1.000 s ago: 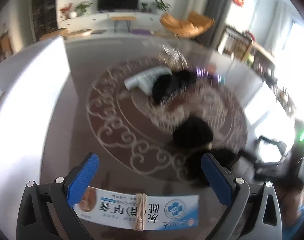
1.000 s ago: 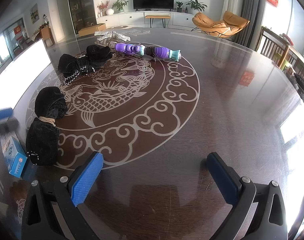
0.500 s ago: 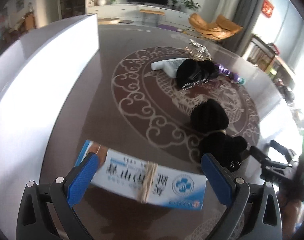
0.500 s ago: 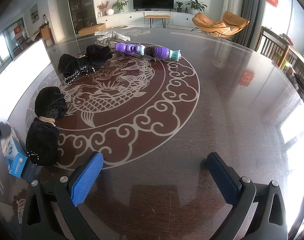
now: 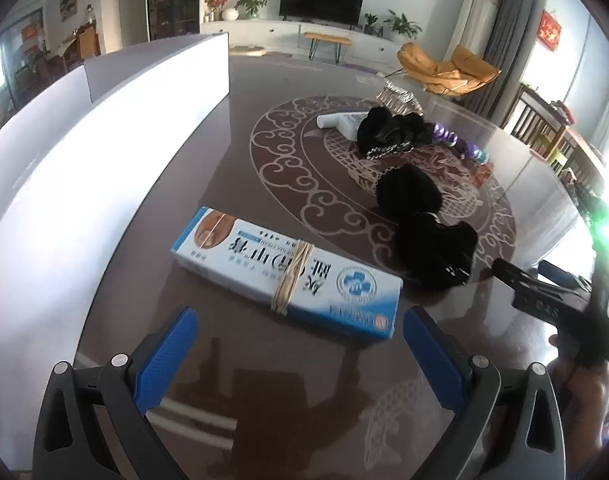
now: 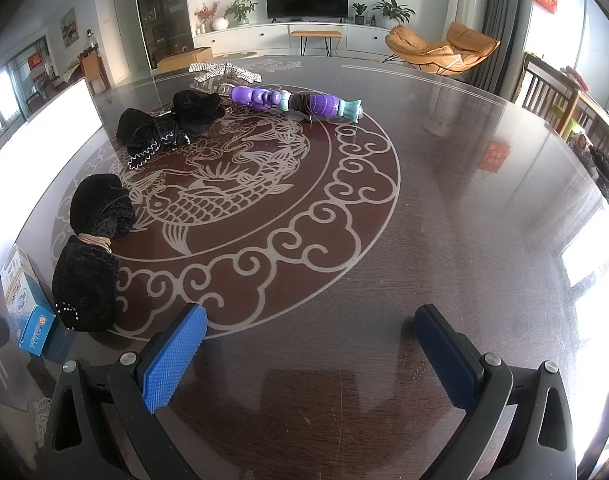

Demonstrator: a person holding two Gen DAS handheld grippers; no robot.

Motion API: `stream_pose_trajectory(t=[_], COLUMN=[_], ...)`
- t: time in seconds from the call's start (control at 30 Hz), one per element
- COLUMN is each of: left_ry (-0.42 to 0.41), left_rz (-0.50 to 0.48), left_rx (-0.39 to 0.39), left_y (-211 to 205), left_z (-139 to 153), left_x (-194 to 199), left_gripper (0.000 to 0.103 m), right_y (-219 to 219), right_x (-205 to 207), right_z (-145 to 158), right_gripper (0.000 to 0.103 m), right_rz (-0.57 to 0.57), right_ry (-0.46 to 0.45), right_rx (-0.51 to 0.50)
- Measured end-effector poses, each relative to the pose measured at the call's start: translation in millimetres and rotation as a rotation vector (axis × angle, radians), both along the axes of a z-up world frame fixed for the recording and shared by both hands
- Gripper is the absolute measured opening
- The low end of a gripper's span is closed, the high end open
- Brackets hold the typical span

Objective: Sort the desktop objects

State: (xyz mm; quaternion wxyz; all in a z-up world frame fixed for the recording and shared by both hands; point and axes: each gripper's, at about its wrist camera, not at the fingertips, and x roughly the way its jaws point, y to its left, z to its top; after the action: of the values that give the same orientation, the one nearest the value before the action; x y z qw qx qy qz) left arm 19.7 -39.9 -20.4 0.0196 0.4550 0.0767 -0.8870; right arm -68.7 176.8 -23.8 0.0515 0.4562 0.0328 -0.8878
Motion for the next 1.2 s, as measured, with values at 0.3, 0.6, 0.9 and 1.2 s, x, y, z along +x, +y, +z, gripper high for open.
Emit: stream_pose_trajectory(t=[0.3,0.6,0.9,1.2], left_ry=[-0.091,-0.066,-0.061,-0.067], left_rz=[-0.051,-0.190,-0.233,-0.141], left_rx=[0.133,0.128,0.139,0.231], left_y=[1.7,-6.1,-16.5,-34.2], left_z=[-21.9,-24.3,-24.4,-22.8], left_x=[5.9,-29.5,-76.3,-80.1], left_gripper=[0.103,0.103,0.103,0.103], right_y=[0.0,0.1,0.1,-1.0], right_x=[-0.1,-0.2,-0.1,0.5], right_z=[-0.1,0.0,-0.1,-1.5], right_gripper=[0.103,0.103,0.103,0.103], right_rz=[0.000,0.000,0.000,0.000], right_ry=[0.000,0.000,0.000,0.000], right_rx=[0.000,0.000,0.001,-0.001])
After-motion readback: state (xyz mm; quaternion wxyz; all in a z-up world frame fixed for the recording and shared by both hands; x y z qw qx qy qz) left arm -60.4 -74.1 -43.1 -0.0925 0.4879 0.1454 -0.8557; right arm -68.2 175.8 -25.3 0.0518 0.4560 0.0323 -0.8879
